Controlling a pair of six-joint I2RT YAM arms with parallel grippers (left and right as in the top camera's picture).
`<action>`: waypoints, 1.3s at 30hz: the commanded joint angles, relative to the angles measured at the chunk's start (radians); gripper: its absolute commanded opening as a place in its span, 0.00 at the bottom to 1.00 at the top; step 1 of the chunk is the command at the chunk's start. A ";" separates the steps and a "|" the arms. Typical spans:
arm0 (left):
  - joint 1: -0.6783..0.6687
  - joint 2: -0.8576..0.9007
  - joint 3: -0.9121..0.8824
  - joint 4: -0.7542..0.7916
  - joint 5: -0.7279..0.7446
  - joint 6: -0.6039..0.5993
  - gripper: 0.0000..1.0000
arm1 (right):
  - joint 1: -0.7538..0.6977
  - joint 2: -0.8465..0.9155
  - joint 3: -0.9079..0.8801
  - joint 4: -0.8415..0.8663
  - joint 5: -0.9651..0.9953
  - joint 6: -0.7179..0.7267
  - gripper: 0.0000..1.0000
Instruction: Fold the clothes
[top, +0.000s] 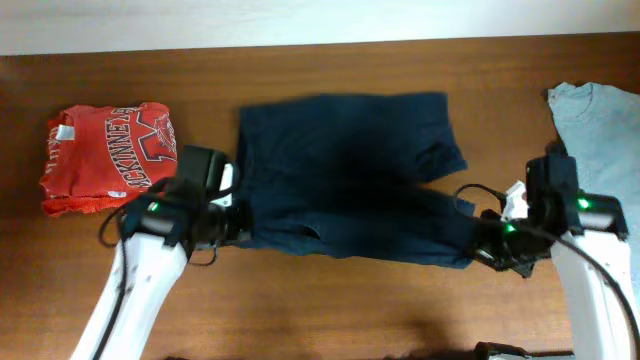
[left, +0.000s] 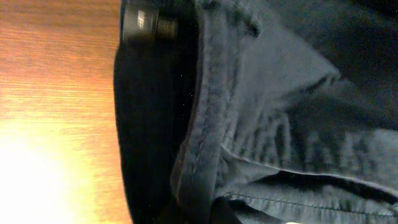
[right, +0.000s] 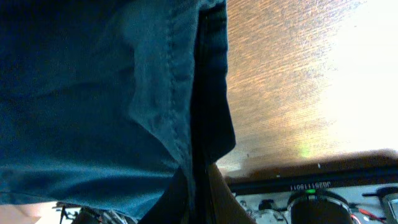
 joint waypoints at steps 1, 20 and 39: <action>0.004 -0.129 0.016 -0.014 -0.078 0.015 0.01 | -0.007 -0.102 0.028 -0.040 0.015 -0.011 0.04; 0.003 -0.090 0.014 0.037 -0.188 0.000 0.01 | -0.006 -0.150 0.027 0.281 0.013 -0.057 0.04; 0.005 0.268 0.014 0.290 -0.416 -0.075 0.01 | 0.288 0.526 0.032 1.000 -0.051 -0.153 0.04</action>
